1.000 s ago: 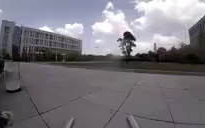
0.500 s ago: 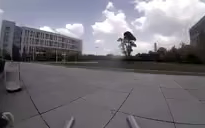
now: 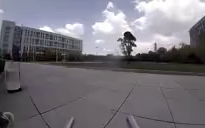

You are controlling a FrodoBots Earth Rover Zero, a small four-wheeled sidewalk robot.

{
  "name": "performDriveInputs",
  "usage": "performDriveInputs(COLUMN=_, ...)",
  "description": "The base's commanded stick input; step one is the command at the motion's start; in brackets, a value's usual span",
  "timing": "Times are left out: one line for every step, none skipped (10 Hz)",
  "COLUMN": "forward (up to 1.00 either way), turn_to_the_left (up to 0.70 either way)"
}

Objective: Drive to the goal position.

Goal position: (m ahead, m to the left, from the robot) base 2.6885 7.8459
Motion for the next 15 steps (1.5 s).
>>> performDriveInputs(forward=0.7, turn_to_the_left=0.0)
performDriveInputs(forward=0.7, turn_to_the_left=0.0)
performDriveInputs(forward=0.7, turn_to_the_left=0.0)
performDriveInputs(forward=0.7, turn_to_the_left=0.0)
performDriveInputs(forward=0.7, turn_to_the_left=0.0)
performDriveInputs(forward=0.7, turn_to_the_left=0.0)
performDriveInputs(forward=0.7, turn_to_the_left=0.0)
performDriveInputs(forward=0.7, turn_to_the_left=0.0)
performDriveInputs(forward=0.7, turn_to_the_left=0.0)
performDriveInputs(forward=0.7, turn_to_the_left=0.0)
performDriveInputs(forward=0.7, turn_to_the_left=0.0)
performDriveInputs(forward=0.7, turn_to_the_left=0.0)
performDriveInputs(forward=0.7, turn_to_the_left=0.26)
performDriveInputs(forward=0.7, turn_to_the_left=0.35)
performDriveInputs(forward=0.7, turn_to_the_left=0.35)
